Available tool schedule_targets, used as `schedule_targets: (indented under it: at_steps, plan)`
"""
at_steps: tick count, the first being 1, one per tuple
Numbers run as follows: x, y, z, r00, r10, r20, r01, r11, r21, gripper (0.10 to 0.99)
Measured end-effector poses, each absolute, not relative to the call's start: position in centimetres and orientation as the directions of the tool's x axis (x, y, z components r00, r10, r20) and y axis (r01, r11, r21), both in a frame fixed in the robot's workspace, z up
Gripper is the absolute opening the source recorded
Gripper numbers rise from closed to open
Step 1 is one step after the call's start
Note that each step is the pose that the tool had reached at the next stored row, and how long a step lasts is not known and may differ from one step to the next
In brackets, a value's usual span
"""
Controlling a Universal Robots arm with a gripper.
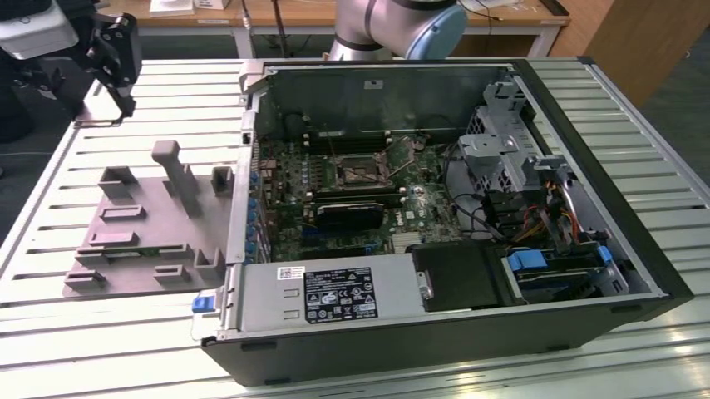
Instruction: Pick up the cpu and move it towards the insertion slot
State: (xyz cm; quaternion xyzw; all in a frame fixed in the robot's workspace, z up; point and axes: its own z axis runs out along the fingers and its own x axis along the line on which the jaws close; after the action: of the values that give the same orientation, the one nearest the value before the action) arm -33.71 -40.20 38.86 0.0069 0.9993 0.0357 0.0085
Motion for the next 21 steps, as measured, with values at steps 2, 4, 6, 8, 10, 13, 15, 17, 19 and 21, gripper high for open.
schedule_targets:
  at_steps: [2, 4, 6, 8, 10, 13, 15, 17, 19, 21]
  plan:
    - [-33.3, -40.2, 38.9, -1.0, 0.014, -0.016, 0.013, 0.997, 0.071, 0.541]
    - [-32.9, -40.2, 38.9, -1.0, 0.014, -0.016, 0.013, 0.997, 0.072, 0.541]
    - [-32.5, -40.2, 38.9, -1.0, 0.014, -0.016, 0.013, 0.997, 0.072, 0.541]
    - [-32.2, -40.2, 38.9, -1.0, 0.014, -0.016, 0.013, 0.997, 0.072, 0.541]
    - [-31.9, -40.2, 38.9, -1.0, 0.014, -0.016, 0.013, 0.997, 0.072, 0.541]
    - [-31.5, -40.2, 38.9, -1.0, 0.014, -0.016, 0.013, 0.997, 0.072, 0.541]
    - [-31.2, -40.2, 38.9, -1.0, 0.014, -0.016, 0.013, 0.997, 0.072, 0.541]
    - [-30.9, -40.2, 38.9, -1.0, 0.014, -0.016, 0.013, 0.997, 0.072, 0.541]
    - [-30.5, -40.2, 38.9, -1.0, 0.014, -0.016, 0.013, 0.997, 0.072, 0.541]
    - [-30.2, -40.2, 38.9, -1.0, 0.014, -0.016, 0.013, 0.997, 0.072, 0.541]
